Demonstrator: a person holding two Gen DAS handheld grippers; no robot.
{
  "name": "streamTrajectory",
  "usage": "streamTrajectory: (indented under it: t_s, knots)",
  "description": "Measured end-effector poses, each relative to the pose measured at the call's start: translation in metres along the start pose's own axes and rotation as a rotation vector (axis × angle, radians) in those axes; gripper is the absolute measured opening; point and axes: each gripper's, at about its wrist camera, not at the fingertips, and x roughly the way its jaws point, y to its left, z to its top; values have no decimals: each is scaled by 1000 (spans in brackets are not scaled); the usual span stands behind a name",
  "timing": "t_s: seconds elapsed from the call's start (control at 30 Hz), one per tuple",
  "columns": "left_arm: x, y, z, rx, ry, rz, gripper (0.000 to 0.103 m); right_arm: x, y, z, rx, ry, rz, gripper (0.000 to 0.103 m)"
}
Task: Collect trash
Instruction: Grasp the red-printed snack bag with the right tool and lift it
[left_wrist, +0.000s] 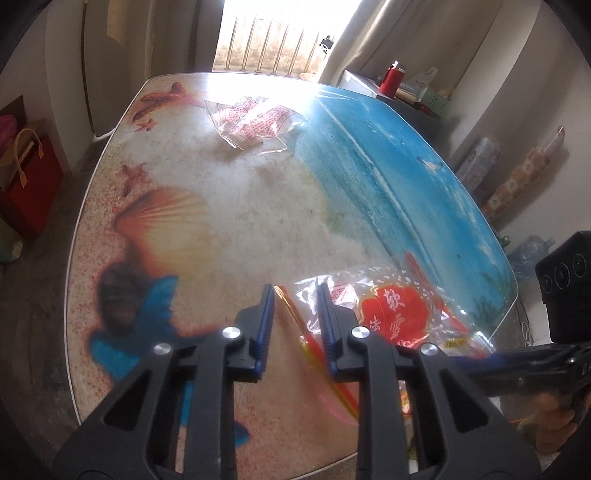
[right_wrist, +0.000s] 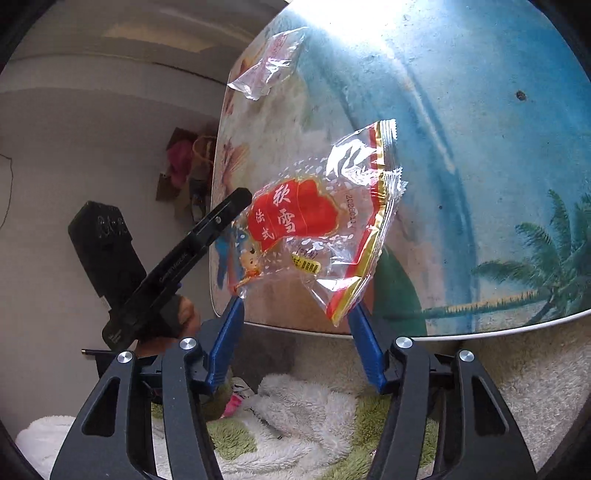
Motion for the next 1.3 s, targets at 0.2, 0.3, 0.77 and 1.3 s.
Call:
streamTrajectory:
  t_s: [0.2,0.3,0.77,1.3]
  knots:
    - [3,-19,-15,23,42,-128,18,-23,-7,26,38,-114,-73,43]
    - [10,-38,-23,46,79,-223,17,-37,-12,37,59,-167,-101,44]
    - [25,-60,-35,99,126,-250,17,-20,3,30,-85,-175,-308,56]
    - [3,-28,29,68,-57,-134,39,-36,-15,31,-97,-277,-436,16]
